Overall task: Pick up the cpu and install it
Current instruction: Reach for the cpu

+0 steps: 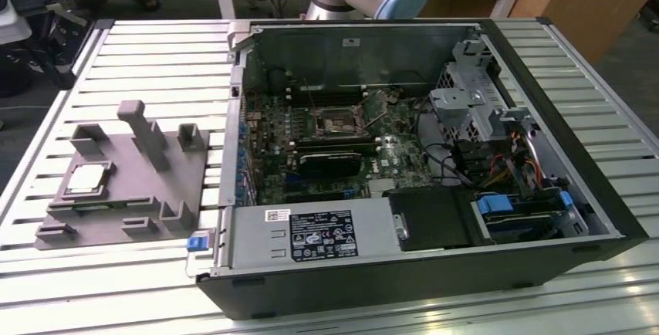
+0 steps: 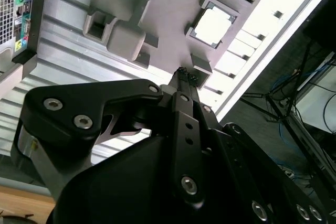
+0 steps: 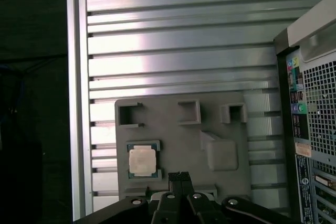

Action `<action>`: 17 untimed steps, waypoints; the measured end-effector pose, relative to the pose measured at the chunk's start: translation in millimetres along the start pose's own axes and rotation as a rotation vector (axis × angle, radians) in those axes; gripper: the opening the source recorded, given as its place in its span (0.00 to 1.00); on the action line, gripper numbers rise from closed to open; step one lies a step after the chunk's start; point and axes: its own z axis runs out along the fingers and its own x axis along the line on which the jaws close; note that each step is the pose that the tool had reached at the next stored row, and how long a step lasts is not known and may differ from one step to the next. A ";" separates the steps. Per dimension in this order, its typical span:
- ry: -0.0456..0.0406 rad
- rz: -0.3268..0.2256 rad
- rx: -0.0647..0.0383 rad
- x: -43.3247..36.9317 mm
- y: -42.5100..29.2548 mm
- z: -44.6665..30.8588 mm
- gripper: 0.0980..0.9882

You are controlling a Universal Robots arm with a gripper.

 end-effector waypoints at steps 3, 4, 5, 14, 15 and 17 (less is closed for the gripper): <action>0.0010 0.000 0.000 5.1 -0.4 0.6 0.01; 0.0014 0.000 0.000 6.8 -0.6 0.7 0.01; 0.0016 0.000 0.000 8.7 -0.8 0.9 0.01; 0.0045 0.000 0.000 29.1 -2.5 3.0 0.01; 0.0048 0.000 0.000 31.5 -2.7 3.3 0.01; 0.0056 0.000 0.001 35.6 -3.0 3.7 0.01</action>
